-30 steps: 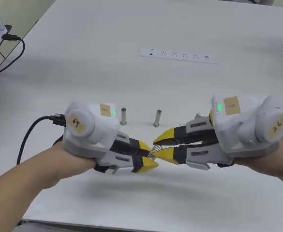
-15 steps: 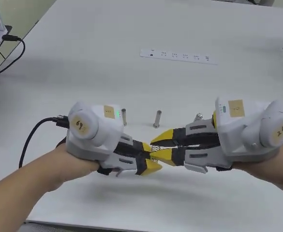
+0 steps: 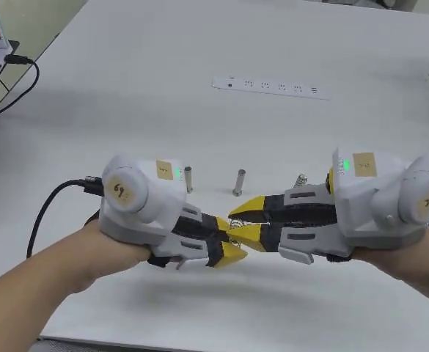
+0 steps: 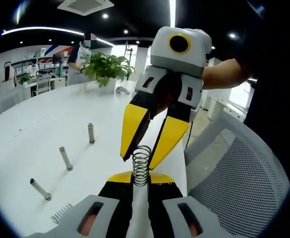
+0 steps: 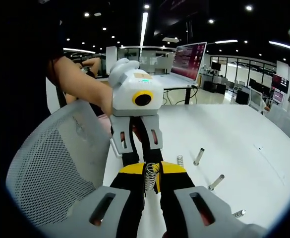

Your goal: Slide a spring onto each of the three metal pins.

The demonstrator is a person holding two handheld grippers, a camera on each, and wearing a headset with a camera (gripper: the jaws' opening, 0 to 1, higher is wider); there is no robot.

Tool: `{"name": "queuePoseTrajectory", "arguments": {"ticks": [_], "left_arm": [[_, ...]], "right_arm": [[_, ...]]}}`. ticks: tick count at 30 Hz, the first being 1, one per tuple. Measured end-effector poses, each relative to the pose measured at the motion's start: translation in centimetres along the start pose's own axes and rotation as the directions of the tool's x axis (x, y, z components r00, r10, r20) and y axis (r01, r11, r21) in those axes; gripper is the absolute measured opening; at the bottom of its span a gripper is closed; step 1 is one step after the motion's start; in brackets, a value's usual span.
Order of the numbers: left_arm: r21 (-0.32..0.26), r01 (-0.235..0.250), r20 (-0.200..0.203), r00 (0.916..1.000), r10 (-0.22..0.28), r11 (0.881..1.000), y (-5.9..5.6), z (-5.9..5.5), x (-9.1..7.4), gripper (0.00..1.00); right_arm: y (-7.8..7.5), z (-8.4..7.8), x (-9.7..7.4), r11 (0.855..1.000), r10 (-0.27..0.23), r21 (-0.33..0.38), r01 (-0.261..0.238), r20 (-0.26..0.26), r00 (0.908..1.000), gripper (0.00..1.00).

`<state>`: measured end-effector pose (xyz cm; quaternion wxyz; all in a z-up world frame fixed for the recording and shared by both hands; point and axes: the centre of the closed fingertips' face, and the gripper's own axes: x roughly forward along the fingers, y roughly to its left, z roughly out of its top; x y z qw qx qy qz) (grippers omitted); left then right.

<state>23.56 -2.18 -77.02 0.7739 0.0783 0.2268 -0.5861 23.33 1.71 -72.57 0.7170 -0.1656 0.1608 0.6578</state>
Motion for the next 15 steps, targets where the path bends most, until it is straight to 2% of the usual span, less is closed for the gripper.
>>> {"name": "queuePoseTrajectory", "arguments": {"ticks": [5,15], "left_arm": [[-0.030,0.002,0.021,0.9998,-0.002,1.000,-0.02,0.23,-0.24,0.03],[-0.070,-0.005,0.030,0.9995,0.007,0.998,0.17,0.50,-0.29,0.04]], "right_arm": [[0.34,0.38,-0.20,0.998,0.002,-0.060,-0.002,0.000,1.0000,0.07],[0.24,0.39,-0.43,0.995,-0.004,-0.100,0.002,-0.024,0.9997,0.07]]}}
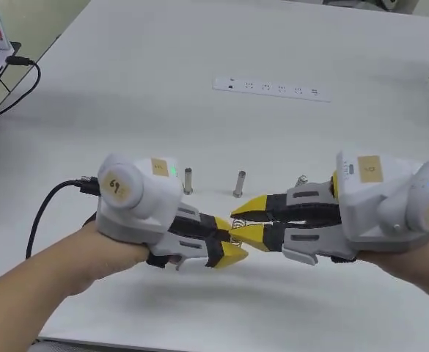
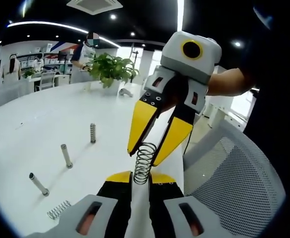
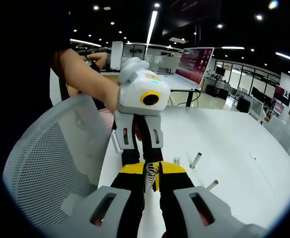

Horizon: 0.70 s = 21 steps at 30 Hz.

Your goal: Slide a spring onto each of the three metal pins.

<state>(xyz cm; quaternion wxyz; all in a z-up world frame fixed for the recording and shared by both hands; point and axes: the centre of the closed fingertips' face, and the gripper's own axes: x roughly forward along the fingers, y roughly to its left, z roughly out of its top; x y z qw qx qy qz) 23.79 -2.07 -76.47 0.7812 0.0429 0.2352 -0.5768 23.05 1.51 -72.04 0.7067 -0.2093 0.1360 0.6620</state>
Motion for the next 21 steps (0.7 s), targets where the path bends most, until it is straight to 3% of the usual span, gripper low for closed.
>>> {"name": "queuePoseTrajectory", "arguments": {"ticks": [7,15,21], "left_arm": [[-0.010,-0.029,-0.009,0.9995,0.029,1.000,0.6,-0.3,-0.3,0.16],[-0.028,-0.087,-0.001,0.9962,0.087,0.996,2.0,-0.4,-1.4,0.30],[-0.043,-0.122,-0.005,0.9925,0.122,0.992,2.8,-0.7,-2.4,0.35]], "right_arm": [[-0.1,0.0,0.0,1.000,-0.010,-0.022,0.010,-0.009,0.9999,0.07],[-0.4,0.1,-0.1,0.999,-0.025,-0.038,0.024,-0.007,0.9997,0.07],[-0.8,0.3,-0.3,0.997,-0.047,-0.057,0.047,-0.001,0.9989,0.07]]}}
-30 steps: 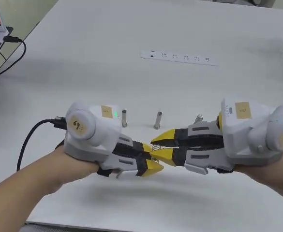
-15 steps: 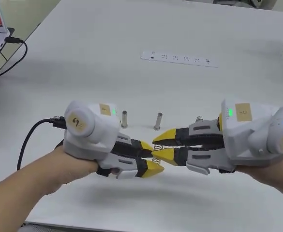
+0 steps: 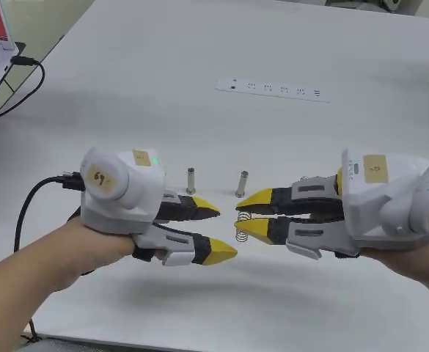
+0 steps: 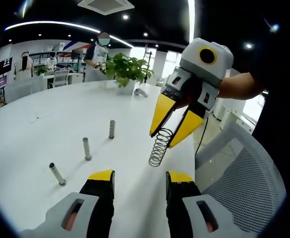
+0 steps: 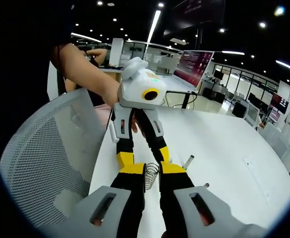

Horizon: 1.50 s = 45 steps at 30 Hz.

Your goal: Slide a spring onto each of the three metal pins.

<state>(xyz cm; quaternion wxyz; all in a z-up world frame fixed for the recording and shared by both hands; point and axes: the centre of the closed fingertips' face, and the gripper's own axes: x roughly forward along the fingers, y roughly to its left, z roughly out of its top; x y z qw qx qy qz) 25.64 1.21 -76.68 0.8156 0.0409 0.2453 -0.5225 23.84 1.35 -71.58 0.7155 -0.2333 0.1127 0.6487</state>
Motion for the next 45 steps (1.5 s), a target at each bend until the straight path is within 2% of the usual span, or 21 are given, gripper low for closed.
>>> {"name": "queuePoseTrajectory", "arguments": {"ticks": [2,5,8,15,21,26,35,40,43,45], "left_arm": [[-0.002,-0.010,0.003,0.9999,0.010,1.000,0.2,0.0,-0.4,0.36],[-0.015,-0.023,0.010,0.9997,0.023,1.000,0.5,0.1,-1.1,0.38],[-0.035,-0.053,0.022,0.9983,0.054,0.998,1.4,0.1,-1.9,0.40],[-0.075,-0.142,0.033,0.9889,0.145,0.987,3.4,-0.6,-4.1,0.52],[-0.094,-0.191,0.033,0.9804,0.194,0.977,4.3,-1.5,-5.2,0.60],[-0.096,-0.200,0.037,0.9781,0.205,0.975,4.4,-1.6,-5.6,0.65],[-0.079,-0.189,0.047,0.9800,0.194,0.979,4.3,-2.2,-6.4,0.78],[-0.102,-0.195,0.080,0.9758,0.204,0.975,4.4,-2.1,-7.2,0.91],[-0.117,-0.214,0.080,0.9712,0.224,0.970,4.8,-2.5,-7.7,0.98],[-0.117,-0.216,0.081,0.9706,0.227,0.969,4.8,-2.5,-7.9,0.98]], "right_arm": [[-0.4,0.2,-0.1,0.999,-0.032,-0.041,0.032,0.005,0.9995,0.07],[-0.4,0.2,-0.2,0.998,-0.033,-0.050,0.033,0.005,0.9994,0.07],[-0.5,0.1,-0.3,0.997,-0.042,-0.064,0.042,0.006,0.9991,0.07],[-0.9,-0.2,-0.5,0.997,-0.054,-0.054,0.054,0.013,0.9985,0.07],[-1.3,-0.5,-0.6,0.997,-0.068,-0.024,0.069,0.019,0.9975,0.07],[-1.7,-0.6,-0.8,0.997,-0.078,-0.010,0.078,0.022,0.9968,0.07],[-1.9,-0.7,-0.9,0.996,-0.089,0.000,0.090,0.021,0.9958,0.07],[-2.3,-1.0,-1.0,0.995,-0.103,0.020,0.102,0.020,0.9945,0.07],[-2.7,-1.3,-1.1,0.993,-0.112,0.027,0.112,0.016,0.9936,0.07],[-2.9,-1.5,-1.1,0.993,-0.118,0.027,0.118,0.011,0.9929,0.07]]}}
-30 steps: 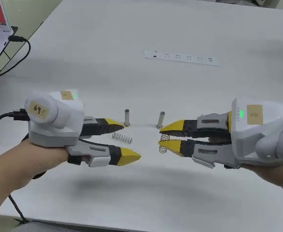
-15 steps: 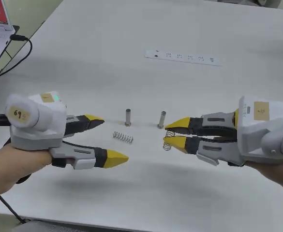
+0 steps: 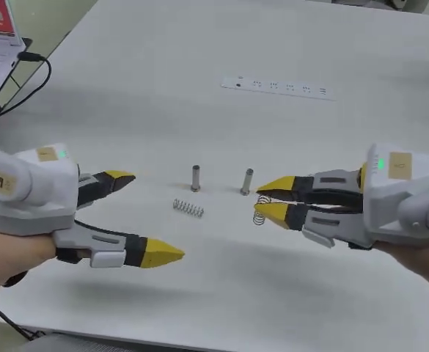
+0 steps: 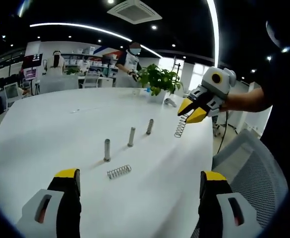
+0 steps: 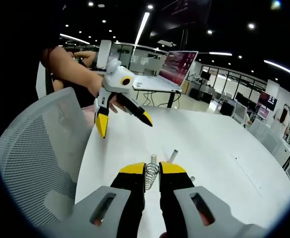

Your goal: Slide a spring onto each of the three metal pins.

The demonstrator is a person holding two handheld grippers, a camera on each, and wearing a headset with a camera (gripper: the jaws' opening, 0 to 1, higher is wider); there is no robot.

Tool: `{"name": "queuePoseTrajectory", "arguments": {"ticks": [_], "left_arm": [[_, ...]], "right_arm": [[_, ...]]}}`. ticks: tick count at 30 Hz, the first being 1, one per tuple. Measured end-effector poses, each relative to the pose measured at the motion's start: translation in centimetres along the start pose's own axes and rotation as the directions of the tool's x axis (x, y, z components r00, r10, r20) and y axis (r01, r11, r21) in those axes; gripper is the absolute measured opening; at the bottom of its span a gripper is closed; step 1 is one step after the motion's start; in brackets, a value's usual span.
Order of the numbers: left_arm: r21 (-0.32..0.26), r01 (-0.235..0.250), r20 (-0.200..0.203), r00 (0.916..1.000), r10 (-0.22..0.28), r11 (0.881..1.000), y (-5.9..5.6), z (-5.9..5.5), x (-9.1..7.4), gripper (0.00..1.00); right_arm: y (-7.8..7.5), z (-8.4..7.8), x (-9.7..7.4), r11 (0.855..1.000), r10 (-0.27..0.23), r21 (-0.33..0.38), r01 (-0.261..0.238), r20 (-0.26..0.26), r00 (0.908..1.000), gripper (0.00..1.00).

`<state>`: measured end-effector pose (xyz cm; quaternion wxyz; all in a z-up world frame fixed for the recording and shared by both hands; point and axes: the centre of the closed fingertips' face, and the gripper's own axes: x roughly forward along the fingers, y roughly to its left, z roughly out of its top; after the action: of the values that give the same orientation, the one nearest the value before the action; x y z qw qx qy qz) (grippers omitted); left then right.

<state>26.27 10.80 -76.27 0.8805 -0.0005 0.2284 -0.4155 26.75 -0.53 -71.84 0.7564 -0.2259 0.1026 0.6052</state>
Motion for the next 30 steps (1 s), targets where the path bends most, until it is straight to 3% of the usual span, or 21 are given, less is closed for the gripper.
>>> {"name": "queuePoseTrajectory", "arguments": {"ticks": [7,30], "left_arm": [[0.004,-0.006,-0.014,0.9999,0.006,1.000,0.1,-0.4,-0.1,0.98],[-0.032,-0.014,-0.010,0.9999,0.014,0.999,0.2,-0.7,-0.6,0.92]], "right_arm": [[-0.5,0.0,0.1,1.000,-0.017,-0.004,0.017,-0.007,0.9998,0.07],[-4.6,0.1,1.0,0.995,-0.094,0.015,0.094,-0.022,0.9953,0.07]]}}
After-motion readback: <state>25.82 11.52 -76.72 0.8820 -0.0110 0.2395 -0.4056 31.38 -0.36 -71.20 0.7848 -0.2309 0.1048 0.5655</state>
